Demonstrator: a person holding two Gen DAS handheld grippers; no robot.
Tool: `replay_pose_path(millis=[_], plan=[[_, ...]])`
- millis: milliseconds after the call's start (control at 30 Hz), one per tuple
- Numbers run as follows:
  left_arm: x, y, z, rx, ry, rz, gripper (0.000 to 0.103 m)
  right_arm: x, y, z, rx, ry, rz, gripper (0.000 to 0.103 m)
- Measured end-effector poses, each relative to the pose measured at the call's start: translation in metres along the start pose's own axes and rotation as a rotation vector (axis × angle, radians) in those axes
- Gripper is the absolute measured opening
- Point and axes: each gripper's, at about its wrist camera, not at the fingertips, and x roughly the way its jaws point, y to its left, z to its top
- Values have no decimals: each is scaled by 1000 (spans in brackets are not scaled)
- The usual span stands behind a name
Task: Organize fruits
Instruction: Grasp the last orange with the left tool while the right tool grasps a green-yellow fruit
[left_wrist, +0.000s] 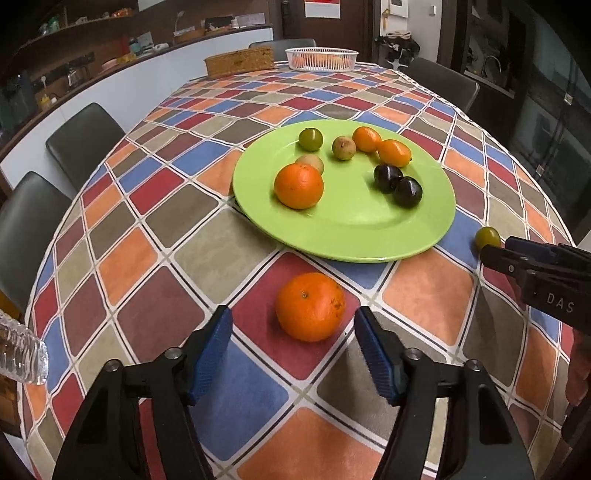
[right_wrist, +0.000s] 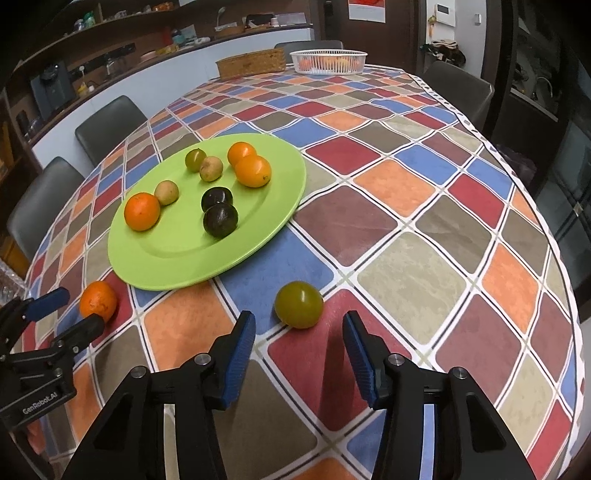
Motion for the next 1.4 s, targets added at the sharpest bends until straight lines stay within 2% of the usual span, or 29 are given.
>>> replay_pose_path(millis=[200,267,367,667,933,967,1000,1033,1200,1300,1333,1400], plan=[[4,-2,3,-5,9,-30,48,5,0,3,-9,8,8,40],[5,-3,4,-1,12,-47,40,7,0,3,-11,9,8,38],[5,-5,5,16,12,-46,40,8,0,4,-11,14,14,30],[-1,-3,3,7,-4,-58,39,-2,5,2,-43,-17,13,28],[-26,-3,5,4,-64,-82,39,-27,16,2,-63,-64,65,28],[-30,-3,6,6,-74,-85,39,-31,18,3,-67,-73,70,27],[-33,-3,7,8,-83,-87,39,-34,19,3,-69,-80,74,20],[-37,-3,8,11,-95,-89,39,-38,21,4,-76,-89,82,18],[-43,-4,10,19,-110,-85,39,-45,27,9,-102,-108,93,18],[-45,-6,6,24,-111,-91,39,-42,22,6,-62,-91,120,20],[-44,-8,4,28,-108,-95,39,-41,21,4,-53,-83,131,21],[-44,-11,1,30,-102,-101,39,-39,20,0,-49,-76,137,34]])
